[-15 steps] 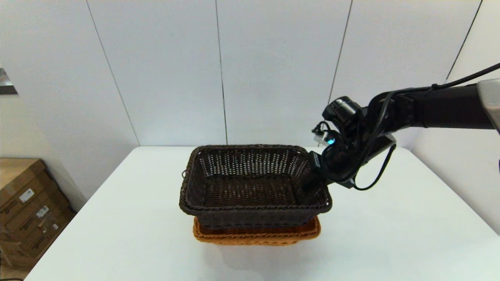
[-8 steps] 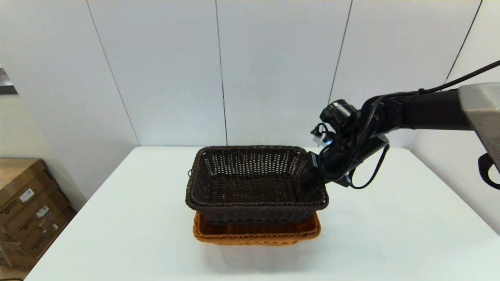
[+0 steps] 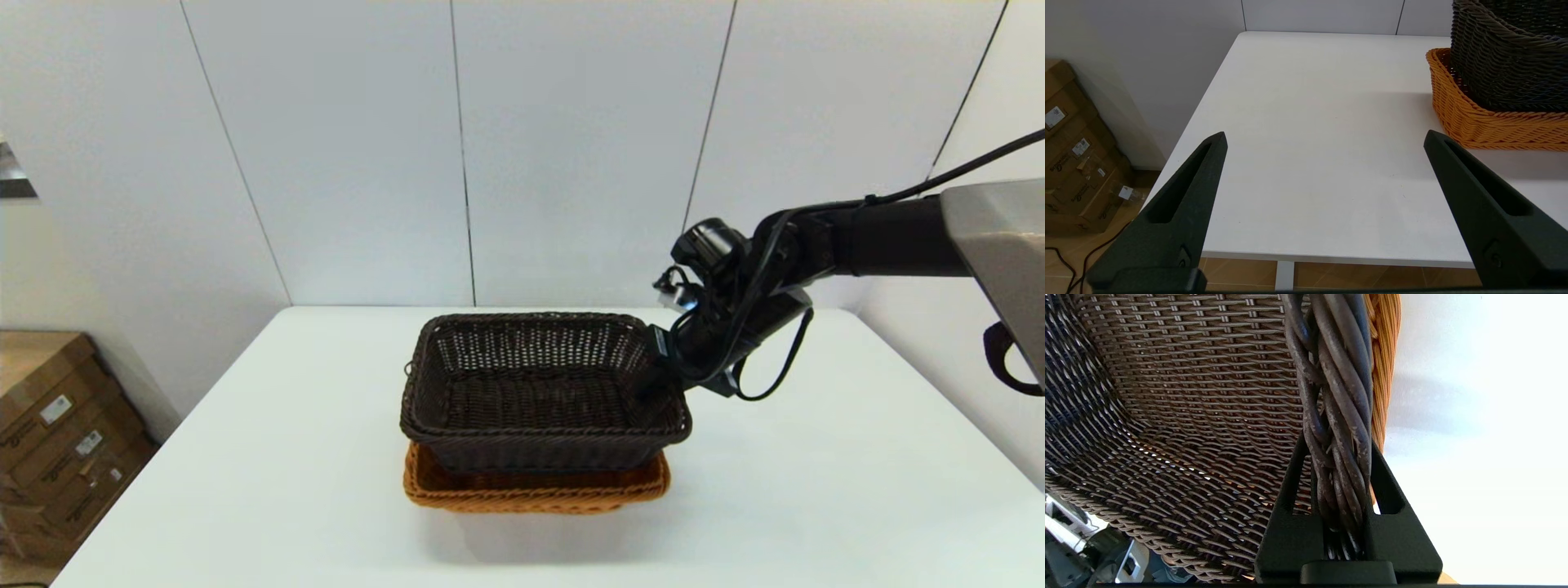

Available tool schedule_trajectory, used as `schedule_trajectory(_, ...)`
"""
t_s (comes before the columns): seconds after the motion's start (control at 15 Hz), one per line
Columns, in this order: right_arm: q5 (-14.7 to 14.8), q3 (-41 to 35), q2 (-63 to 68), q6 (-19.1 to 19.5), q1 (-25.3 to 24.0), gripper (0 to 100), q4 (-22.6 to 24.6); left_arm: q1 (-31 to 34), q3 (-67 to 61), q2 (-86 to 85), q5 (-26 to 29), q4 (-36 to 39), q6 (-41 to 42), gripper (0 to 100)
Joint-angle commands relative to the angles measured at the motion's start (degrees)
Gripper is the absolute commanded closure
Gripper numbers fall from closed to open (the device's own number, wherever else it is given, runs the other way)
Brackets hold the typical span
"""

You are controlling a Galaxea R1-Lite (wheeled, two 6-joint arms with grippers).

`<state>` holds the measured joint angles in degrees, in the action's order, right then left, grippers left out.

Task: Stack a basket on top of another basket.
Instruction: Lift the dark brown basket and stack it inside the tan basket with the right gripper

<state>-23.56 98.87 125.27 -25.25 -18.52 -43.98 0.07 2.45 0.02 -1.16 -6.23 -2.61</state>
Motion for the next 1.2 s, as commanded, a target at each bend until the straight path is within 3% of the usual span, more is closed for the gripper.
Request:
schedule_trajectory(0.07,0.01,-0.16,0.24,-0.24,-0.29,100,-0.23,0.01,0.01,-0.11,-0.07,-0.01,-0.12,0)
schedule_trajectory(0.8,0.19,0.01,2.0,-0.42,-1.61,100,0.04,0.01,0.01,-0.11,-0.07,-0.01,-0.12,0)
schedule_trajectory(1.07,3.53,-0.08,2.79,-0.24,-2.05,100,0.13,0.01,0.01,-0.11,-0.07,-0.01,-0.12,0)
schedule_trajectory(1.2,3.79,-0.08,2.96,-0.24,-2.05,100,0.13,0.01,0.01,-0.11,-0.07,-0.01,-0.12,0)
